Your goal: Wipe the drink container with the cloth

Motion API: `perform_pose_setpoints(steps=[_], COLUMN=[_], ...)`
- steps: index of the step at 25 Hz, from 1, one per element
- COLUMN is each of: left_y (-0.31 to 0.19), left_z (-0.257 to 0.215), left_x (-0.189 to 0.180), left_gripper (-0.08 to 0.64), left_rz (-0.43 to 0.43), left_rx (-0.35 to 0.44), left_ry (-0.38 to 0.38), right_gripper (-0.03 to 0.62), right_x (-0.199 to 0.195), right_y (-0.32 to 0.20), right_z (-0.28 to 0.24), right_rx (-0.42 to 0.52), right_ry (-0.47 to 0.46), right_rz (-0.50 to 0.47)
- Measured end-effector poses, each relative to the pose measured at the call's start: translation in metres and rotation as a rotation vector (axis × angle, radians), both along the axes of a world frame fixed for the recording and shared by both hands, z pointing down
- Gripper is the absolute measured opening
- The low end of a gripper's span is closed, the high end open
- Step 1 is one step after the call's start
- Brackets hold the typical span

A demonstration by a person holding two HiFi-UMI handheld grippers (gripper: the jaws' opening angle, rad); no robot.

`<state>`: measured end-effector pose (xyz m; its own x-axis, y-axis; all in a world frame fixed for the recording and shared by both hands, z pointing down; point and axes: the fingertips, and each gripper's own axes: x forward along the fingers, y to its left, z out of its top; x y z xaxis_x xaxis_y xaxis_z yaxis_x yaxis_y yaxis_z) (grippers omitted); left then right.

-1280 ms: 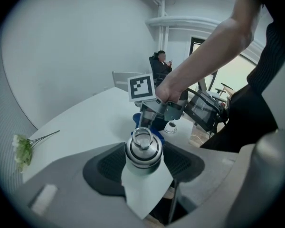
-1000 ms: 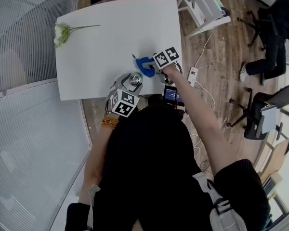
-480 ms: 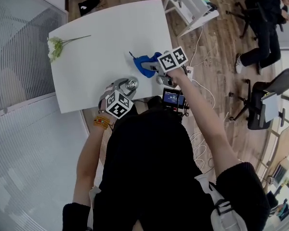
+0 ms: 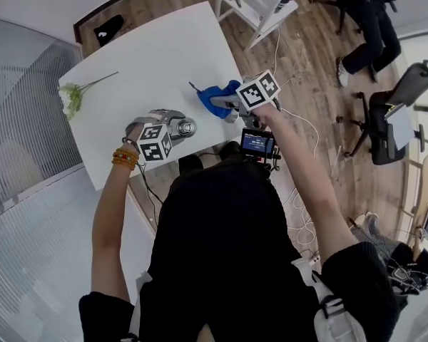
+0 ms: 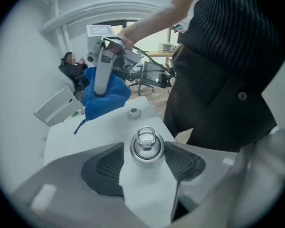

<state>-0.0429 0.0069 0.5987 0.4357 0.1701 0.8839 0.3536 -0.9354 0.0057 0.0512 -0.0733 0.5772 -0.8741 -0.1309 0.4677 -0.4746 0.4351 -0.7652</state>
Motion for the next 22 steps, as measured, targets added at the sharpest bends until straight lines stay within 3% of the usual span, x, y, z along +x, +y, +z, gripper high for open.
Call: perform_pose_setpoints(steps=[2,6,9,12,15,17,19,22], left_y=[-0.012,-0.026,-0.017,-0.008,-0.009,-0.013,-0.016,-0.010], left_z=[-0.013,-0.043,-0.041,-0.026,-0.013,-0.015,-0.017,-0.013], left_x=[0.003,0.005,0.001,-0.004,-0.015,-0.016,-0.014,-0.007], left_gripper=[0.346,0.351,0.351,0.345,0.329,0.295,0.262,0.267], left_rz=[-0.201,-0.703,-0.917,-1.088,-1.220,-1.288,-1.314,-1.297], left_rx=[-0.078,-0.217,-0.251,-0.277,-0.245,-0.241,-0.222,-0.197], left_ry=[0.066,0.216,0.225,0.204,0.152,0.167,0.179,0.142], right_gripper=[0.091,0.091,0.091,0.091,0.091,0.091,0.091,0.091], right_x=[0.007,0.024,0.032,0.027,0.016,0.008,0.000,-0.007], right_y=[-0.005,-0.010,-0.021,-0.025,-0.029,-0.032,-0.031,-0.029], right_z=[0.000,-0.007,-0.017,-0.020,-0.022,-0.023,-0.024,-0.025], right_rx=[0.003,0.025,0.030,0.044,0.063,0.066,0.063,0.058], right_ry=[0.002,-0.008,-0.027,-0.027,-0.027,-0.042,-0.055,-0.066], right_rz=[0.029,0.073,0.126,0.105,0.080,0.074,0.056,0.018])
